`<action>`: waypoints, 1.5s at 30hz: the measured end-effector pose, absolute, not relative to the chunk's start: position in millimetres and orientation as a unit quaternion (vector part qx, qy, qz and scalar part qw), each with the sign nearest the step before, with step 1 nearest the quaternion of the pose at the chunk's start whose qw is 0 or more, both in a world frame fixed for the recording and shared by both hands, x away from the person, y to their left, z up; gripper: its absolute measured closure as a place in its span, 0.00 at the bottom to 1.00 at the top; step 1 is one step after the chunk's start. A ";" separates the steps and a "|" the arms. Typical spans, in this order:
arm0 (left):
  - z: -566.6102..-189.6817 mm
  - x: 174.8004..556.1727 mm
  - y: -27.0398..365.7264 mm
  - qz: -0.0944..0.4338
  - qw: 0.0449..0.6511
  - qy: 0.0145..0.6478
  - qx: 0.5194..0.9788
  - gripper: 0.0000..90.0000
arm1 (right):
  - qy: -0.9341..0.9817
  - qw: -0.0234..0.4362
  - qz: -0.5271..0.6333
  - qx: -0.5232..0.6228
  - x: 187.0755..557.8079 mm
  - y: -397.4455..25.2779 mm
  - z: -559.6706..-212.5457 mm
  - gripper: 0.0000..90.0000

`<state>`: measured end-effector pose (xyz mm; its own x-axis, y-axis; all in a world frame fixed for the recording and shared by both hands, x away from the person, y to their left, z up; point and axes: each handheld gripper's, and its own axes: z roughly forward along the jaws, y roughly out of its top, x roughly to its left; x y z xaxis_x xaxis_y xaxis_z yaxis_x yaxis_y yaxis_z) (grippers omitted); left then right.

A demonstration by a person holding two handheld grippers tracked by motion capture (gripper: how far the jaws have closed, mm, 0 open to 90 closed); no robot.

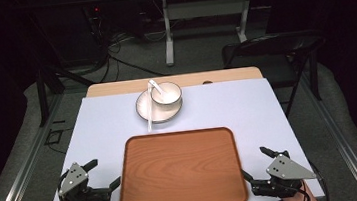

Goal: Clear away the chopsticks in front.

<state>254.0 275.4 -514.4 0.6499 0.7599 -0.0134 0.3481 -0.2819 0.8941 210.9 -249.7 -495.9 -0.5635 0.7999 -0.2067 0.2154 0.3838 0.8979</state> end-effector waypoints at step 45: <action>-490.3 311.5 236.3 0.190 0.429 0.365 0.804 0.00 | 0.772 0.319 0.444 0.325 217.0 -246.2 -496.3 0.14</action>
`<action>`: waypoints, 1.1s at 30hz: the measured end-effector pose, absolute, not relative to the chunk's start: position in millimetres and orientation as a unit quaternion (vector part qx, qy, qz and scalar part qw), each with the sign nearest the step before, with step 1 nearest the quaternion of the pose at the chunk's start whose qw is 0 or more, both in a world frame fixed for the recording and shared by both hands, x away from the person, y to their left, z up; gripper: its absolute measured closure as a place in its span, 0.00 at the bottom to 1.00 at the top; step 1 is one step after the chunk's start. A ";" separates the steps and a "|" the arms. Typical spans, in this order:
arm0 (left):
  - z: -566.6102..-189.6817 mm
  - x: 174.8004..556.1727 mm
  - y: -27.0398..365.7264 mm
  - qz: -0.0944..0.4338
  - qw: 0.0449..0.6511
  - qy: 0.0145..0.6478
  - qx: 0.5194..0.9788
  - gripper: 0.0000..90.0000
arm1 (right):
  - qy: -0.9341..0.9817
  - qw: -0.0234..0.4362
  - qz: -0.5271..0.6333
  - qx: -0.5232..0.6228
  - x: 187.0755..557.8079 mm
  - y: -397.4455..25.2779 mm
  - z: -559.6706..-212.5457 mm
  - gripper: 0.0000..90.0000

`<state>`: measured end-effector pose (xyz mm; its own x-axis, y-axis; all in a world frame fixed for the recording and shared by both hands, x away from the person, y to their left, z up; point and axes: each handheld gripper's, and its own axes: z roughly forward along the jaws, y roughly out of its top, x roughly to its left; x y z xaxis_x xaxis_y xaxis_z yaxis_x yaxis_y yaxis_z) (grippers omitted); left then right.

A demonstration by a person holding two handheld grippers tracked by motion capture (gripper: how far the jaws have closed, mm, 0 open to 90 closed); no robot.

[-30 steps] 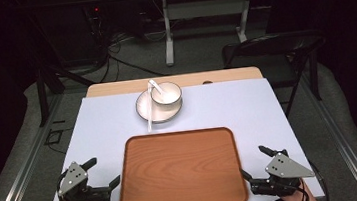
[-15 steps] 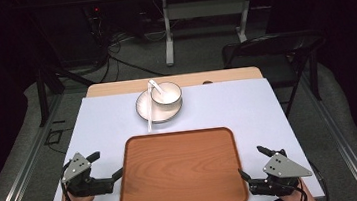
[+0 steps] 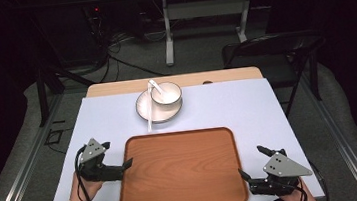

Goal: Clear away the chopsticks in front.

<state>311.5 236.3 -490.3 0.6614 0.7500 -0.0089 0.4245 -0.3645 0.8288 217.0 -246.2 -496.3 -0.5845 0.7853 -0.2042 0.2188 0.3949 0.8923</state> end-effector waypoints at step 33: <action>-480.5 484.2 186.1 0.167 0.352 0.470 0.792 0.11 | 0.772 0.316 0.446 0.326 218.1 -247.4 -496.6 0.14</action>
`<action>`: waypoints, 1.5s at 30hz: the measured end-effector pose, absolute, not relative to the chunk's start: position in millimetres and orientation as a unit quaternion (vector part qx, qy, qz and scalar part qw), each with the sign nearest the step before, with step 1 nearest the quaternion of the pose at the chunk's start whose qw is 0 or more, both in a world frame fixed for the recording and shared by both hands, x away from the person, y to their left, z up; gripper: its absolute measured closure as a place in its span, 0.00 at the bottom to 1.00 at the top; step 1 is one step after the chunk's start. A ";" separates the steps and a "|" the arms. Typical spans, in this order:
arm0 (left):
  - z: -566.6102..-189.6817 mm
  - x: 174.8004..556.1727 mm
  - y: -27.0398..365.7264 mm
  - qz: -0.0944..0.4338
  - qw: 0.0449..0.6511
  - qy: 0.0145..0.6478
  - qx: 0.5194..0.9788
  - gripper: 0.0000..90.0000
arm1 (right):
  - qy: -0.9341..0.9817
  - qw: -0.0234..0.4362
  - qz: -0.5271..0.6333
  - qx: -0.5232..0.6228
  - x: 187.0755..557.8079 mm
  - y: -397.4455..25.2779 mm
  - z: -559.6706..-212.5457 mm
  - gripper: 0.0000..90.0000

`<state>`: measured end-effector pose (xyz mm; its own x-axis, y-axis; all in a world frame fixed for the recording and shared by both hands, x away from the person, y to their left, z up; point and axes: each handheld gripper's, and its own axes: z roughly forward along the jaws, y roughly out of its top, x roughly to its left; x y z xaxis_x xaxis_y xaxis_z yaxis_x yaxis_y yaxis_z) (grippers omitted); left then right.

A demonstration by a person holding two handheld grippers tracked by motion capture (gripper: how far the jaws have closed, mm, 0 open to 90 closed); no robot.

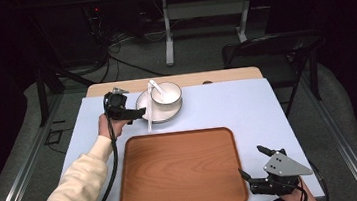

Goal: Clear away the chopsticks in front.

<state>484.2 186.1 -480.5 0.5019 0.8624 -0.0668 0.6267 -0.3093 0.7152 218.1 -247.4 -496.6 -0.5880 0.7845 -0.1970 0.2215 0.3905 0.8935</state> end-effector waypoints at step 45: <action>-517.9 554.7 161.1 0.112 0.334 0.544 0.762 0.72 | 0.773 0.316 0.446 0.322 217.8 -247.0 -496.8 0.15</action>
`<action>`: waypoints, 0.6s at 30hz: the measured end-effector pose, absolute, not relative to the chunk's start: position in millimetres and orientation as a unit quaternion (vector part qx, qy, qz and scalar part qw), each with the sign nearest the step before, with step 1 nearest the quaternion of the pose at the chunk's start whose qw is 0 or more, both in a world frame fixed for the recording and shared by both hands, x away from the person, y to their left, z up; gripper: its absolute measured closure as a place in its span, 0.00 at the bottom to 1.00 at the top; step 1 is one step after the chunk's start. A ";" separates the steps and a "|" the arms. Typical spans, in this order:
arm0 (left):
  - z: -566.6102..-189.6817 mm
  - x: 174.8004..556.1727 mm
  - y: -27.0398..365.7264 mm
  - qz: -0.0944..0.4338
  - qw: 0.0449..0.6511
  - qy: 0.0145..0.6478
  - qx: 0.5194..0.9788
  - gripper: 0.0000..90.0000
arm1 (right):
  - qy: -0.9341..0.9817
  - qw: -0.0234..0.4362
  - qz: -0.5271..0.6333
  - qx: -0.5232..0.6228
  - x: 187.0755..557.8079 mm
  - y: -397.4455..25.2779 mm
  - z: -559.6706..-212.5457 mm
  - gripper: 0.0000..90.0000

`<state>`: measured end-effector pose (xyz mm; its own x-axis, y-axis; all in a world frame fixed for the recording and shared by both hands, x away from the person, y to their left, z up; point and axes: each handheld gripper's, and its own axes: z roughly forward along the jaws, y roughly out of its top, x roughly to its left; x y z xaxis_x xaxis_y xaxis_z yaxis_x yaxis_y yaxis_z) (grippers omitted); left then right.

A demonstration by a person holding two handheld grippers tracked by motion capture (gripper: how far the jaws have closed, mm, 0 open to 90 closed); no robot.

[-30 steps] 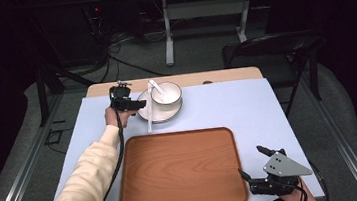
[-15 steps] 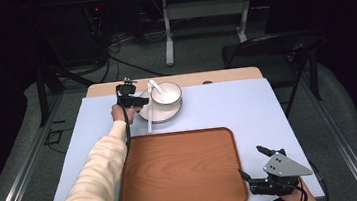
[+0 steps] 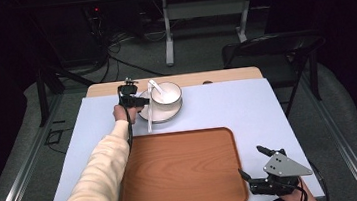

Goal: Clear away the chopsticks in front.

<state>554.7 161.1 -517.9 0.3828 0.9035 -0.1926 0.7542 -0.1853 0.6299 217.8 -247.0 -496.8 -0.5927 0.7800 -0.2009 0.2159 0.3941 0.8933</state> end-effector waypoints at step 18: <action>-527.5 558.2 157.4 0.114 0.321 0.567 0.750 0.77 | 0.773 0.316 0.445 0.322 217.8 -247.1 -496.7 0.15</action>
